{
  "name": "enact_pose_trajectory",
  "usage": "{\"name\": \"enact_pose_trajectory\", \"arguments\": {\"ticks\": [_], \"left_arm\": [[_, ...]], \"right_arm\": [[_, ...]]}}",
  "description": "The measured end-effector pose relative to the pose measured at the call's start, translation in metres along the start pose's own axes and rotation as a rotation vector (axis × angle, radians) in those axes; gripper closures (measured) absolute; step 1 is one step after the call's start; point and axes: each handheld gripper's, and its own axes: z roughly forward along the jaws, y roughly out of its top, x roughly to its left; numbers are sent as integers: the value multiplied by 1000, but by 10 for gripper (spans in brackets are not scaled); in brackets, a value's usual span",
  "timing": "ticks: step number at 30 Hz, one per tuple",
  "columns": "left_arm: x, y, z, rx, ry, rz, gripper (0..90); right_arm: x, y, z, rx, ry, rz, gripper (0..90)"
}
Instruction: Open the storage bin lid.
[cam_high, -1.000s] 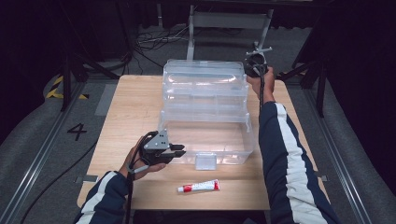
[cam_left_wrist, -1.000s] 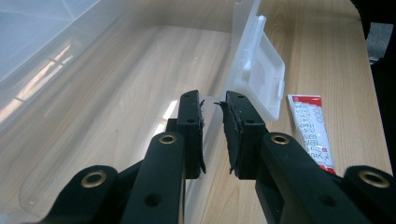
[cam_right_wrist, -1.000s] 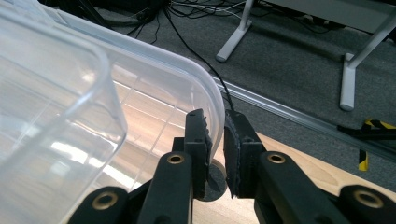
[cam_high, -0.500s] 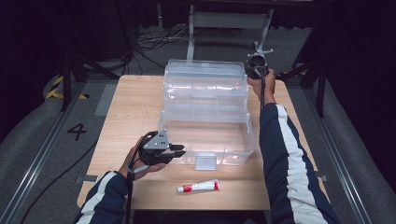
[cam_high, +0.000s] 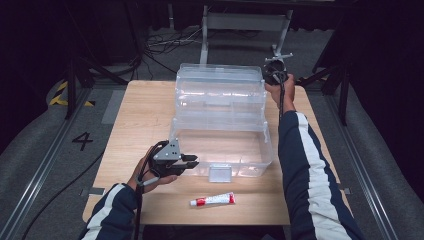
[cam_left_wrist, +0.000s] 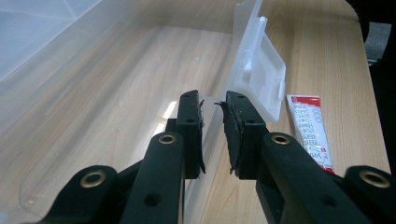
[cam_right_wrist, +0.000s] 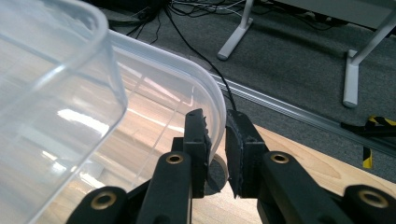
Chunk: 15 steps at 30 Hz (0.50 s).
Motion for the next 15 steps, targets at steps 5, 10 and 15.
{"name": "enact_pose_trajectory", "arguments": {"ticks": [5,10,15], "left_arm": [[0,0,0,1,2,0,772],[0,0,0,2,3,3,772],[0,0,0,2,4,5,772]], "right_arm": [[0,0,-2,-1,-1,-7,791],[-1,2,-9,-12,1,-15,801],[0,3,-17,-25,3,-28,800]]}}
